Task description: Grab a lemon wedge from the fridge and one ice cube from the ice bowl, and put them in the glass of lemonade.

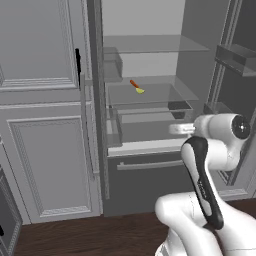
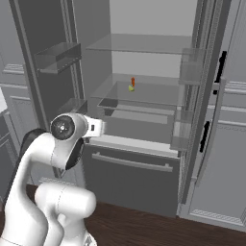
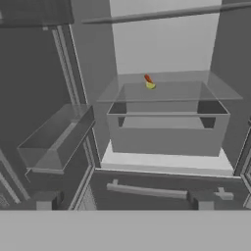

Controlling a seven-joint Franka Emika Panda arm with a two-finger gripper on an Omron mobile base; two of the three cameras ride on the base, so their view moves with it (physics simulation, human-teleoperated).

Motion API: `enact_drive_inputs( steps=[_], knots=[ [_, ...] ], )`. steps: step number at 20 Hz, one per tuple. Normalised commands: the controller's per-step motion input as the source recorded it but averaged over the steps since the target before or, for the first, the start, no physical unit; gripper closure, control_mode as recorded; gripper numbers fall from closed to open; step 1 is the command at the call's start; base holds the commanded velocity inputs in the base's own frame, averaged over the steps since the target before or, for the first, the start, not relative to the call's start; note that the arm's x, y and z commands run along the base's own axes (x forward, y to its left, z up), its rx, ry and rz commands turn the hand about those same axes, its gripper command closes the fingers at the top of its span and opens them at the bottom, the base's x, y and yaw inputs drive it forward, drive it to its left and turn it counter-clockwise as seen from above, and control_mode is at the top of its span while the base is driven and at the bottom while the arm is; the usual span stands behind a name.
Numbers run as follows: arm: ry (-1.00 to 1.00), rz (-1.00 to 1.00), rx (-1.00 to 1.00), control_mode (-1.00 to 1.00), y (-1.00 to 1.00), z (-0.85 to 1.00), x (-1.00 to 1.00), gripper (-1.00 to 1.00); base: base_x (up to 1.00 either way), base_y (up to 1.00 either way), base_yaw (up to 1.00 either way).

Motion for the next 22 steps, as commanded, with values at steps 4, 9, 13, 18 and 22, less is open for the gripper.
enact_drive_inputs(
  steps=[4,9,13,18,22],
  knots=[
    [0.25,-0.07,-0.01,-1.00,0.00,0.09,-0.37,-1.00,0.00,0.00,0.00],
    [0.13,-0.10,-0.02,-1.00,-0.05,-0.02,-0.44,-1.00,0.00,0.00,0.00],
    [0.04,-0.04,-0.01,-1.00,-0.03,-0.15,-0.51,-1.00,0.00,0.00,0.00],
    [0.06,-0.03,-0.06,-1.00,0.10,-0.27,-0.27,-1.00,0.00,0.00,0.00],
    [0.05,-0.01,-0.06,-1.00,0.18,-0.33,-0.06,-1.00,0.00,0.00,0.00]
  ],
)
